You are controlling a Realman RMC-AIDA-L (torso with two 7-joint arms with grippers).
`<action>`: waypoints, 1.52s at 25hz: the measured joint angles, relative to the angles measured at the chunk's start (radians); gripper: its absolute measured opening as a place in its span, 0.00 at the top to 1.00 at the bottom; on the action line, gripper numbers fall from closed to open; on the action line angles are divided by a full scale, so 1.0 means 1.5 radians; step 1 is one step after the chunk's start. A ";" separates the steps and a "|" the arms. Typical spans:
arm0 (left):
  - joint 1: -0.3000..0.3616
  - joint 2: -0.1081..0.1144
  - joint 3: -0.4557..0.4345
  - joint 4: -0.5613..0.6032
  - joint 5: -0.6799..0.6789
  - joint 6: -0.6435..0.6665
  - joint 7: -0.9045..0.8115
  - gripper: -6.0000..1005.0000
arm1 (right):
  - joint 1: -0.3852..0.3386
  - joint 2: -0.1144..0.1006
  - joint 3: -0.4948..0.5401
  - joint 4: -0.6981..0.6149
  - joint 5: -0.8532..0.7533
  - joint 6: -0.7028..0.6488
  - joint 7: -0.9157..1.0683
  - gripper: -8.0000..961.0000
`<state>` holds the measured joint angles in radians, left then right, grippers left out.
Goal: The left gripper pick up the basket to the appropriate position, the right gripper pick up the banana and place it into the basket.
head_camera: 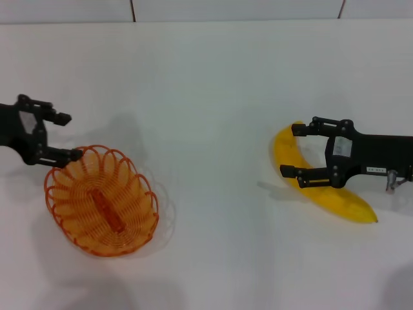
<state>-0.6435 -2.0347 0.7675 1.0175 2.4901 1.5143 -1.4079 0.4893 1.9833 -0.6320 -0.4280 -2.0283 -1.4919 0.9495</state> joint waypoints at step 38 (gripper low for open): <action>-0.050 -0.004 0.055 -0.116 0.015 -0.092 0.009 0.94 | 0.003 0.002 0.005 0.004 0.001 0.006 0.000 0.07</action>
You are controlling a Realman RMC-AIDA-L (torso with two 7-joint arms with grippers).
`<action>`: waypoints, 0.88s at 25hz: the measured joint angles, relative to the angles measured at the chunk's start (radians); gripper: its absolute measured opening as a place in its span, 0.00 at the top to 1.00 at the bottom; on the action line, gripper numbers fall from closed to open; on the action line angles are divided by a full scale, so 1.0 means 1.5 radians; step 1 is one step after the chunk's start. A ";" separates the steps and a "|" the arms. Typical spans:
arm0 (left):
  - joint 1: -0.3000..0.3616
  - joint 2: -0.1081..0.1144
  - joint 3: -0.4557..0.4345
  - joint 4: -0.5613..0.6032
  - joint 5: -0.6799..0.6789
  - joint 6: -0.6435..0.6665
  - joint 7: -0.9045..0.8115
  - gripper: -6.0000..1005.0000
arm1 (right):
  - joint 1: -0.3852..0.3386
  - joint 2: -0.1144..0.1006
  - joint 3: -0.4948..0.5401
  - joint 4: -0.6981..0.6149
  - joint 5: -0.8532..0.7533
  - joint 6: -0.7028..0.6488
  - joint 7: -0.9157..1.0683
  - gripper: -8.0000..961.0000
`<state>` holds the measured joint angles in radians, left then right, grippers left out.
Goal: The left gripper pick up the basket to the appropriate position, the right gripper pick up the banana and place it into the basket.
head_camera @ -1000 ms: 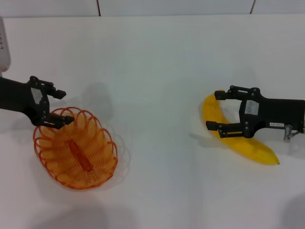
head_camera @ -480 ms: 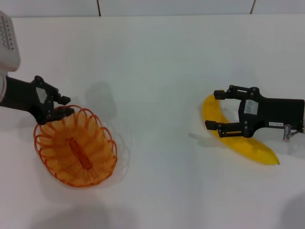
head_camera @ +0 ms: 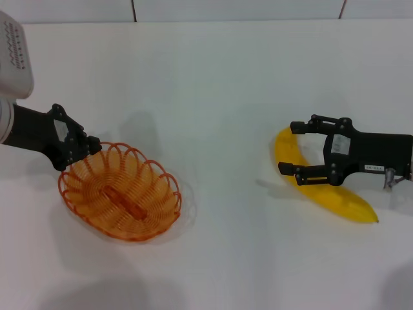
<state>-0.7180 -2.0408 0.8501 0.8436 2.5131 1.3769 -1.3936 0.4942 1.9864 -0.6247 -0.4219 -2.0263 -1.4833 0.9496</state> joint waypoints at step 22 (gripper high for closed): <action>0.042 0.004 -0.057 0.077 -0.099 0.101 -0.036 0.94 | -0.011 -0.003 0.002 0.000 0.001 0.000 0.000 0.07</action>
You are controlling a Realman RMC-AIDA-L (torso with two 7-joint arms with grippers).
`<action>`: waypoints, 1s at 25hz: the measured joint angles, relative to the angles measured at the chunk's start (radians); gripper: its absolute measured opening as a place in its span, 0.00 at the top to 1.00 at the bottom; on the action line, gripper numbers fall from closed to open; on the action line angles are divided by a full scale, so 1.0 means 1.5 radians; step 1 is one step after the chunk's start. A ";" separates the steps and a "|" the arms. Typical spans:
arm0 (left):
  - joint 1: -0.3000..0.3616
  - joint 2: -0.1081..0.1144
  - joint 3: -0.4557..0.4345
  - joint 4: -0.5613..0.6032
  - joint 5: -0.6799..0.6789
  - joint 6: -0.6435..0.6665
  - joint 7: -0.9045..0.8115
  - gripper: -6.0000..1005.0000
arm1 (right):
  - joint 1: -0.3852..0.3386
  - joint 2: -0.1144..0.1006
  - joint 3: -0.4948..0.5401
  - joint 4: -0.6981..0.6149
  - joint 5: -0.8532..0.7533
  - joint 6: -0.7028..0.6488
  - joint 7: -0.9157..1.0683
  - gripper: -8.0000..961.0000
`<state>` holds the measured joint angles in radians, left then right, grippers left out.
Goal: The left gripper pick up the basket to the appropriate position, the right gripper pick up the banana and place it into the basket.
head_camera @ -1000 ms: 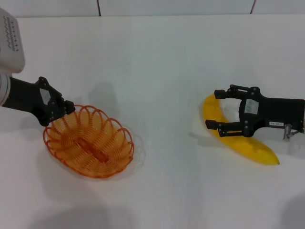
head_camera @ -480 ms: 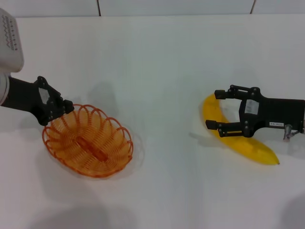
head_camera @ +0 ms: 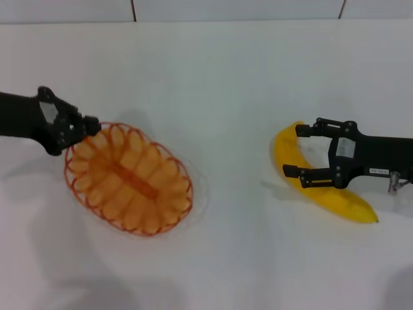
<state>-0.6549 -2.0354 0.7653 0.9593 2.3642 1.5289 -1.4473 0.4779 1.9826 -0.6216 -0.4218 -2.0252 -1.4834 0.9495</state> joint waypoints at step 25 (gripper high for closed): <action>0.028 -0.002 -0.081 -0.029 -0.160 0.009 -0.123 0.94 | -0.001 0.001 0.001 0.000 0.010 0.001 0.000 0.08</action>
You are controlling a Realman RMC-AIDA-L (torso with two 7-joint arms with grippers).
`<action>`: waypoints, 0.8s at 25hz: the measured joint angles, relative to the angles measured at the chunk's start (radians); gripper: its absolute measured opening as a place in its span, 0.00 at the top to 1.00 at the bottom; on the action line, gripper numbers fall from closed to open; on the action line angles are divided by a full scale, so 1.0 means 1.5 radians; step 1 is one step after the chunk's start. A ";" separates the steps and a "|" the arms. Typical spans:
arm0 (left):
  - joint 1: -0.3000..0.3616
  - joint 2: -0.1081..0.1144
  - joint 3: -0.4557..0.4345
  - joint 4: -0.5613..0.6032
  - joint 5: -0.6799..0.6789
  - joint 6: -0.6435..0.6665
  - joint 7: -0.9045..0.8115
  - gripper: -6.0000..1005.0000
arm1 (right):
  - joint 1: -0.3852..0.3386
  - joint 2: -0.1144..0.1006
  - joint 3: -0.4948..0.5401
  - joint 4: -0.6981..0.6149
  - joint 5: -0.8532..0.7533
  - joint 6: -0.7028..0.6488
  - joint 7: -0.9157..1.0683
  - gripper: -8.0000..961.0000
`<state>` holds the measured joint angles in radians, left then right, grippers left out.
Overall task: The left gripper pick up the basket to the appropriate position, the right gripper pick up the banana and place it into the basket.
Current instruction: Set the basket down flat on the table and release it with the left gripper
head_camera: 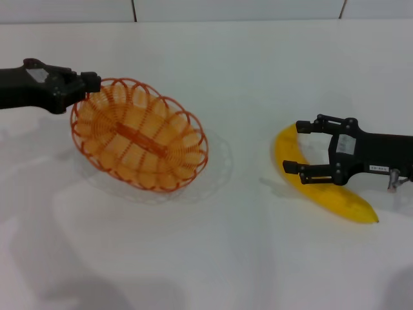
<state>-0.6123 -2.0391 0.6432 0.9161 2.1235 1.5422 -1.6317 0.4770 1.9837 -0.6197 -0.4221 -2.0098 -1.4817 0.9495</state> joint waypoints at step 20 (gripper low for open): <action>-0.104 -0.005 0.007 -0.356 -0.071 -0.304 0.004 0.94 | 0.017 0.010 0.000 0.000 0.023 0.001 0.000 0.07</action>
<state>-0.7682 -2.0473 0.6538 0.3823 2.0168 1.0864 -1.6260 0.5030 1.9994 -0.6197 -0.4228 -1.9759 -1.4802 0.9493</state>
